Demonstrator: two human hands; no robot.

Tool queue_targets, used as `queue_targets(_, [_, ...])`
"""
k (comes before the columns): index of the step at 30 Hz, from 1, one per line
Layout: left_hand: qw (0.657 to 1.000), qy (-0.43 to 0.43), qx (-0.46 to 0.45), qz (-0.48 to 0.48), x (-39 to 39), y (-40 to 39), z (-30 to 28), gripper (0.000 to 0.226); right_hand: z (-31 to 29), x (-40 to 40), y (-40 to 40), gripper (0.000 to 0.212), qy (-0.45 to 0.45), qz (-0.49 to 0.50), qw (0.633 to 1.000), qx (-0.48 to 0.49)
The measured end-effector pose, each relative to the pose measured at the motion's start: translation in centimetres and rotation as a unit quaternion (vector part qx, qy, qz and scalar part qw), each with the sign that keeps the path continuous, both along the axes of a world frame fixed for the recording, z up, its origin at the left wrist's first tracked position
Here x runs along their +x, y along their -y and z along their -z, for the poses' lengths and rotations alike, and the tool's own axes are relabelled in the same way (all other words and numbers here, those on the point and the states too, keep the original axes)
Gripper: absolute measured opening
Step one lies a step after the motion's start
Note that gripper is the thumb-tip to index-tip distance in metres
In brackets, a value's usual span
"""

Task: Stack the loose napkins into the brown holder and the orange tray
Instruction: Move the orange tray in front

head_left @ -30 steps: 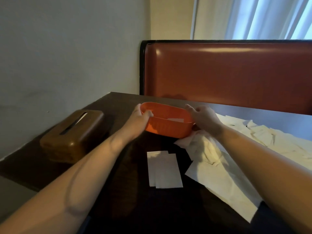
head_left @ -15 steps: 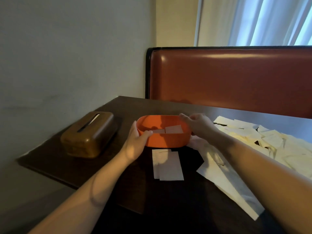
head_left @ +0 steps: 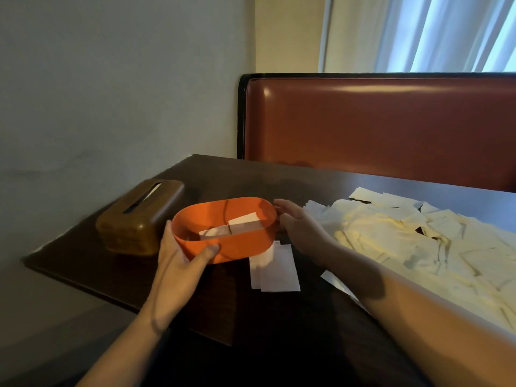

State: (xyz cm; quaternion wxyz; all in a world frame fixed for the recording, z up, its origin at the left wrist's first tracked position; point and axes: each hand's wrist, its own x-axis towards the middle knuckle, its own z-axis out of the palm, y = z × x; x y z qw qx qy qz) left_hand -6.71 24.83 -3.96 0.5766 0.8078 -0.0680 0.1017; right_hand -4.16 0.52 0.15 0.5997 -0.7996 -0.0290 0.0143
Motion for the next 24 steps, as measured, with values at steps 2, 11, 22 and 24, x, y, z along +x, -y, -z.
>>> queue_targets(2, [1.0, -0.003, -0.001, -0.018, -0.8, -0.3, 0.0, 0.12, 0.6, -0.5, -0.5, 0.039, 0.026, 0.0, 0.999, -0.047])
queue_targets(11, [0.999, 0.02, 0.02, -0.027, -3.5, 1.2, 0.7, 0.116, 2.6, -2.6, 1.4, 0.053, 0.098, 0.004, 0.984, -0.15])
queue_targets(22, [0.998, -0.024, 0.053, -0.025, -4.0, 2.4, 0.9, 0.135, 2.5, -5.0, 3.6, 0.067, 0.099, -0.036, 0.93, -0.353])
queue_targets(24, [0.996, -0.021, 0.074, -0.052, -4.5, 2.7, 0.6, 0.14, 2.0, -4.6, 4.0, 0.034, 0.066, -0.049, 0.914, -0.397])
